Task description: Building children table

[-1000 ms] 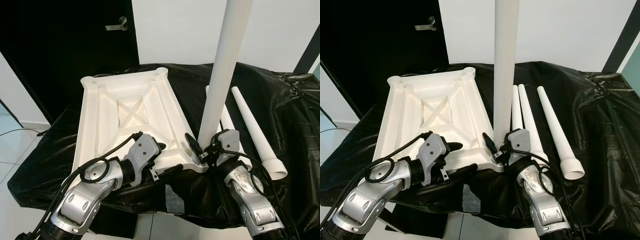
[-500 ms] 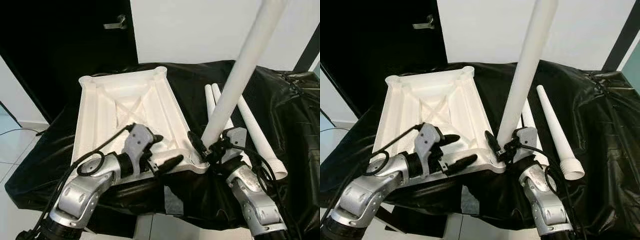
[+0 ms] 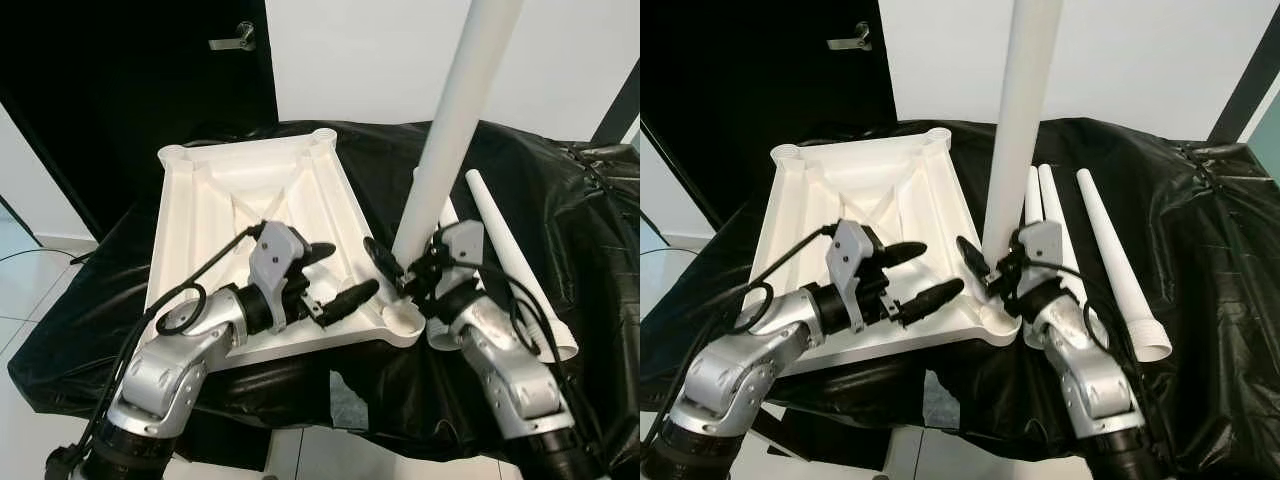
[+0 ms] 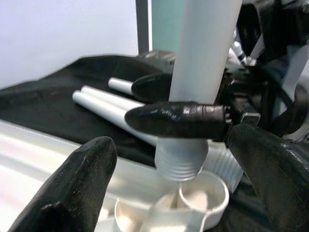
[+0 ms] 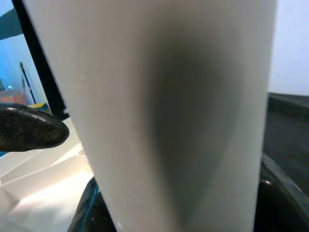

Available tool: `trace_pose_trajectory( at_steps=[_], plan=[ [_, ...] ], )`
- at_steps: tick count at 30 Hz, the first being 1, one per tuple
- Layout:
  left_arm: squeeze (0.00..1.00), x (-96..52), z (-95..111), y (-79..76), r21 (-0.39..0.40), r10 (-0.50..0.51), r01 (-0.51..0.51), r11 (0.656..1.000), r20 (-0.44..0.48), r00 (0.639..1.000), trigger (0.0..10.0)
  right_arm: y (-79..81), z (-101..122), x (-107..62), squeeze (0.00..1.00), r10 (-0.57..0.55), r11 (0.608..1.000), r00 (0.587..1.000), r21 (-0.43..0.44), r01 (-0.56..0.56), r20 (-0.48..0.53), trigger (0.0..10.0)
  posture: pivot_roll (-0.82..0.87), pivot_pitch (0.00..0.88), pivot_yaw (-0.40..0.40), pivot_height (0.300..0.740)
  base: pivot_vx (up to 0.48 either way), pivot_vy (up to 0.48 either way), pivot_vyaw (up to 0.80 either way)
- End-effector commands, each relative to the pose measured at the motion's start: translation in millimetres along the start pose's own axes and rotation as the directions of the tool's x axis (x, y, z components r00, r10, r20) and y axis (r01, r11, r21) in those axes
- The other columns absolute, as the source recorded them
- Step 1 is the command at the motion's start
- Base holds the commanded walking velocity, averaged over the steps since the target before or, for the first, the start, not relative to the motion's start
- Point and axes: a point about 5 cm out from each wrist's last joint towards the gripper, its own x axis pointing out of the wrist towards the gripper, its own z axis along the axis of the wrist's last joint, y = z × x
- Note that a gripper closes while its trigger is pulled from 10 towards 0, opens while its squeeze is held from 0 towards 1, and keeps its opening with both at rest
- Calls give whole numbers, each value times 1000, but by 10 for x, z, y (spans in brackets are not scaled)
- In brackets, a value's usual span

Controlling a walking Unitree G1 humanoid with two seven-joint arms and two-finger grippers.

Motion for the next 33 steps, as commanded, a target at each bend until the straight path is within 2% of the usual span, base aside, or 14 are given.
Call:
trace_pose_trajectory(
  at_steps=[1,4,10,16,21,25,27,33],
  plan=[
    [0,18,87,4,4,-55,54,999,46,997,10000,-15,13,14,0,47,999,999,-3,-47,-20,10000,49,0,-15,740,0,0,0],
    [0,103,243,-18,28,-113,111,993,115,987,10000,-37,-8,34,0,139,990,989,-14,-140,-52,10000,48,0,-19,740,0,0,0],
    [0,169,306,-25,54,-140,134,990,134,981,10000,-48,-23,49,0,206,978,976,-12,-207,-74,10000,45,0,-18,740,0,0,0],
    [0,200,386,-42,88,-177,164,982,152,972,10000,-37,-37,42,0,302,952,946,-22,-307,-118,10000,44,0,-14,740,0,0,0],
    [0,275,410,-61,103,-210,197,975,143,967,10000,20,-51,42,0,438,893,884,-29,-448,-163,10000,44,0,-2,740,0,0,0],
    [0,290,427,-62,101,-222,208,973,145,964,10000,47,-60,23,0,482,869,858,-24,-494,-177,10000,45,0,-3,740,0,0,0],
    [0,303,448,-65,103,-239,225,969,149,960,10000,65,-71,1,0,523,842,829,-30,-539,-198,10000,45,0,-4,740,0,0,0],
    [0,296,474,-67,98,-268,255,962,151,952,10000,58,-81,-17,0,548,823,807,-30,-567,-221,10000,44,0,-4,740,0,0,0]
  ],
)
